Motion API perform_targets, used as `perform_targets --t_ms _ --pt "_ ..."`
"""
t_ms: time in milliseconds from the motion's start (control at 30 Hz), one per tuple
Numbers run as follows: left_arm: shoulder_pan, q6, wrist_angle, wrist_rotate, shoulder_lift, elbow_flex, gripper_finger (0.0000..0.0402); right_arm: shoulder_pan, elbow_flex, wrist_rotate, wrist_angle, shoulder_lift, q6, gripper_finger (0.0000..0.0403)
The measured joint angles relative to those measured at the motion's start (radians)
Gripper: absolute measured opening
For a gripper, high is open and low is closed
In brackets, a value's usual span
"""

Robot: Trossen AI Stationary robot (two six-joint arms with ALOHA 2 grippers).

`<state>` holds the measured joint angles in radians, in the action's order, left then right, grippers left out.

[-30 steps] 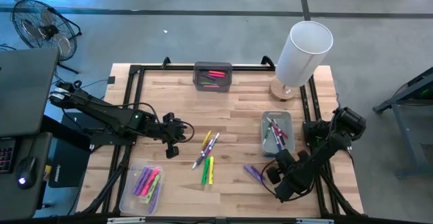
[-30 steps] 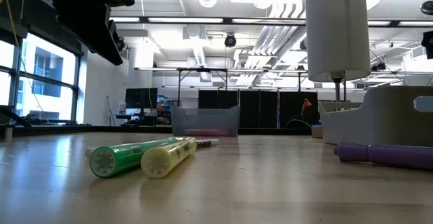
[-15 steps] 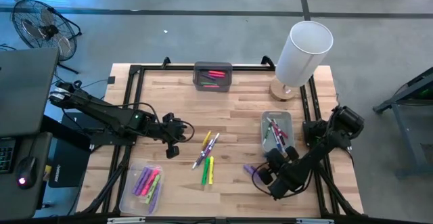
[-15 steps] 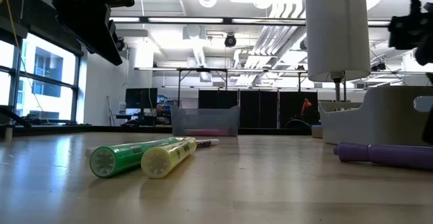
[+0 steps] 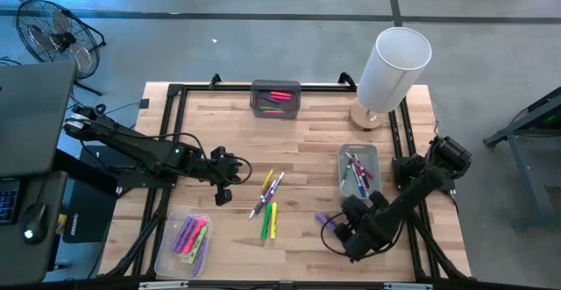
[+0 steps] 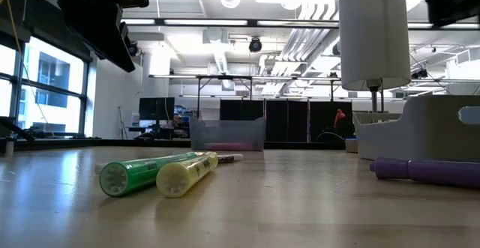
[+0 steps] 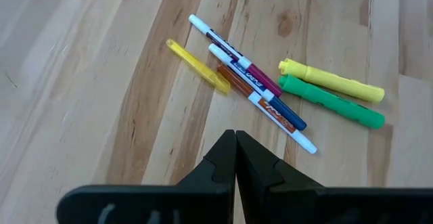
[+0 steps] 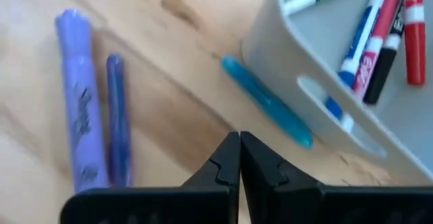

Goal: Pick & Place Markers
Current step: Put the blue pen into the black bin

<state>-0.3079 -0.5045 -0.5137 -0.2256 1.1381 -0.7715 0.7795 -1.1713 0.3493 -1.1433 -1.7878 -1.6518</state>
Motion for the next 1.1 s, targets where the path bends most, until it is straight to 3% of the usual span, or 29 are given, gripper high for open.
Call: perform_targets --t_ms 233,367,633,800,1100 --pt "0.0 0.003 0.083 -0.018 0.0 0.0 0.0 0.027 -0.032 -0.173 -0.06 0.012 0.011 0.0" --pt "0.0 0.056 0.206 -0.055 0.014 0.0 0.0 0.062 -0.031 -0.196 -0.073 0.064 -0.061 0.0" --pt "0.001 0.193 0.452 -0.058 0.116 0.0 0.0 0.107 -0.031 -0.051 -0.08 0.261 -0.221 0.0" --pt "0.026 0.216 0.529 -0.058 0.254 -0.044 0.0 0.041 -0.031 0.016 -0.135 0.362 -0.153 0.0" --pt "0.093 0.289 0.542 -0.076 0.548 -0.27 0.0003 -0.071 -0.031 0.175 -0.195 0.482 0.013 0.0"
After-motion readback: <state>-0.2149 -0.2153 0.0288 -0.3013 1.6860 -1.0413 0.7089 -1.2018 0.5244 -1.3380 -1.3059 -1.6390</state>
